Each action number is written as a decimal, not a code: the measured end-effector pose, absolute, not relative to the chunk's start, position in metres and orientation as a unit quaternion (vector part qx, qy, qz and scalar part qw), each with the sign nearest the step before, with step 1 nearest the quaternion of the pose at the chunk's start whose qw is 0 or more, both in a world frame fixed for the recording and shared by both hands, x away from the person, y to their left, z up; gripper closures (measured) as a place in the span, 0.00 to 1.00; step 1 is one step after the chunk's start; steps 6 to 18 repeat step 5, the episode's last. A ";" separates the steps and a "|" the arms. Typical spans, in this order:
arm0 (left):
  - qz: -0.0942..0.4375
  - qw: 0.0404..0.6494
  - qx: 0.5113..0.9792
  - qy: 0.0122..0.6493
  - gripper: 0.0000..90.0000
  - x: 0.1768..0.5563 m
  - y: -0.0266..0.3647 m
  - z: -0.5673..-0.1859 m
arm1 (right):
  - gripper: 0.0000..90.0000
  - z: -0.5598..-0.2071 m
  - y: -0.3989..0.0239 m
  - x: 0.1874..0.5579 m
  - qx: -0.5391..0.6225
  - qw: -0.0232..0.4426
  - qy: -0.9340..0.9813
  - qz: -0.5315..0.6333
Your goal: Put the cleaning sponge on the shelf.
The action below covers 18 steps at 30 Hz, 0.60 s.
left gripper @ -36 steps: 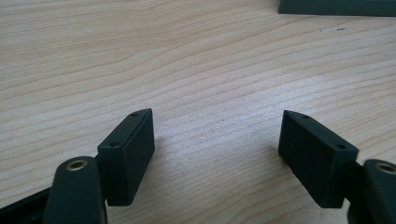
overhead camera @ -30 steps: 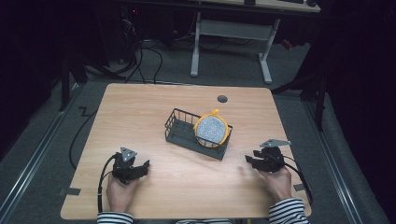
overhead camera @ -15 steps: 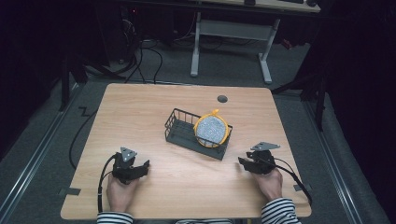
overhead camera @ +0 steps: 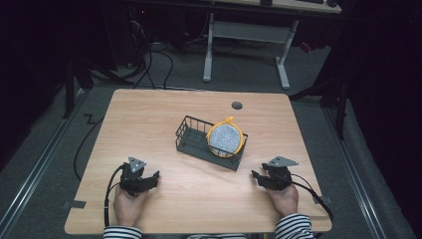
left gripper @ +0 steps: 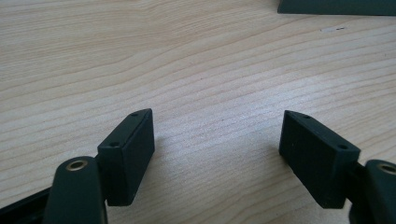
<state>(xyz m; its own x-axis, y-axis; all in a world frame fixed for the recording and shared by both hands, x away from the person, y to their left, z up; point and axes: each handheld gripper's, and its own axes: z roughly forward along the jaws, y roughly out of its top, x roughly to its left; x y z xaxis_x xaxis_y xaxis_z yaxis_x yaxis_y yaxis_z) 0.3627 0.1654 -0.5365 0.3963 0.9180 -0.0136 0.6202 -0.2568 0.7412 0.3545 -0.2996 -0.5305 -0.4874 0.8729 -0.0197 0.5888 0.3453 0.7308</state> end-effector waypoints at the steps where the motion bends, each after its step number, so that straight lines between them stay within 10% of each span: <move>1: 0.218 0.342 0.762 0.504 0.30 0.363 0.165 -0.536 | 0.49 -0.530 -0.300 0.354 0.460 0.209 0.793 0.339; 18: 0.217 0.342 0.762 0.504 0.30 0.363 0.165 -0.536 | 0.49 -0.531 -0.299 0.354 0.461 0.209 0.793 0.339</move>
